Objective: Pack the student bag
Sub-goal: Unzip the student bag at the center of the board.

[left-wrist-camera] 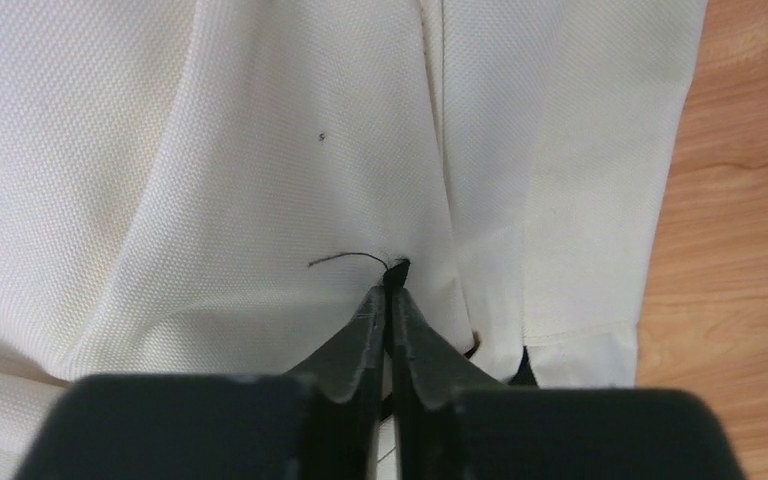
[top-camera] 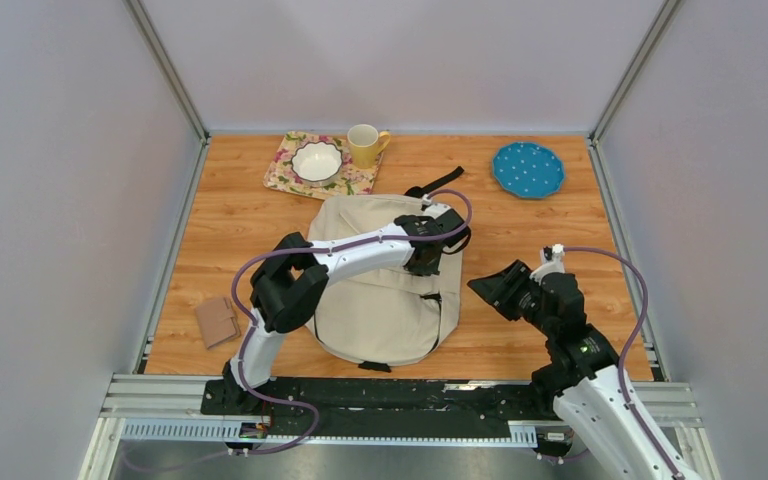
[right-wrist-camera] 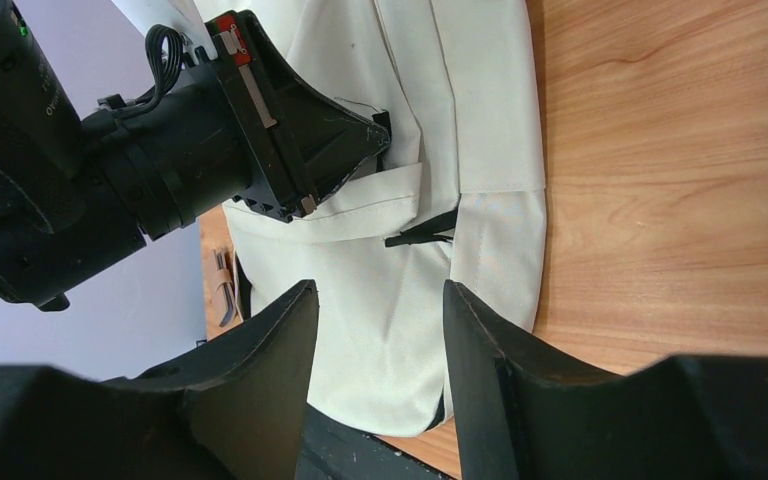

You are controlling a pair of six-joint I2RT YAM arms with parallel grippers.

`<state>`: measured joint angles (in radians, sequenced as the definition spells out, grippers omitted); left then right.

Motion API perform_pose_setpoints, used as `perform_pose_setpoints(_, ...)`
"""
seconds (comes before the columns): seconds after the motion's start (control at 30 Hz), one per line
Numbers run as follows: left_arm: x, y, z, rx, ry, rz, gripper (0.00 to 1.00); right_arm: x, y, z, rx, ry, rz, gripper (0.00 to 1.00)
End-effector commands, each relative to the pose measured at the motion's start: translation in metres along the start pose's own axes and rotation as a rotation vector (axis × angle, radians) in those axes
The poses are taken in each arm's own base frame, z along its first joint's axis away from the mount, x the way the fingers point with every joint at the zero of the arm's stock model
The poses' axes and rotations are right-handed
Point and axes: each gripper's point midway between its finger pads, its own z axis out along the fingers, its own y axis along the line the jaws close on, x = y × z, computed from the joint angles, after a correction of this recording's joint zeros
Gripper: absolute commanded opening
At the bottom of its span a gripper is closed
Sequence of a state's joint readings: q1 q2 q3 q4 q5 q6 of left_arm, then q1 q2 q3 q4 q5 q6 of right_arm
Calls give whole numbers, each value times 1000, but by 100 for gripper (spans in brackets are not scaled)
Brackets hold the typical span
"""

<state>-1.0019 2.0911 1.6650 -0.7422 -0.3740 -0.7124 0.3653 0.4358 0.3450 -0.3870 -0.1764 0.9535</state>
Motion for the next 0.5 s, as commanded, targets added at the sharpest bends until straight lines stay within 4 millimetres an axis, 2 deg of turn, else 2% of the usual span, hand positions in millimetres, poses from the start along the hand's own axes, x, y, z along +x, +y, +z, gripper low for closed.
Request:
perform_pose_setpoints(0.0, 27, 14, 7, -51, 80, 43, 4, -2, 1, -2, -6, -9, -7, 52)
perform_pose_setpoints(0.03, 28, 14, 6, -49, 80, 44, 0, -1, 0, -2, -3, -6, -6, 52)
perform_pose_setpoints(0.13, 27, 11, 4, -17, 63, 46, 0, 1, -3, -1, 5, -1, -1, 52)
perform_pose_setpoints(0.17, 20, 7, -2, 14, 35, 37, 0, 2, -2, 1, -2, 2, 0, 52)
perform_pose_setpoints(0.23, 21, 8, -5, 29, 21, 47, 0, 8, -4, 4, -8, 29, 12, 52)
perform_pose_setpoints(0.27, 12, 4, -13, 62, -19, 36, 0, 9, -2, 6, -19, 37, 19, 52)
perform_pose_setpoints(0.47, 1, 0, -36, 164, -103, 16, 0, 22, 1, 19, -45, 128, 46, 52)
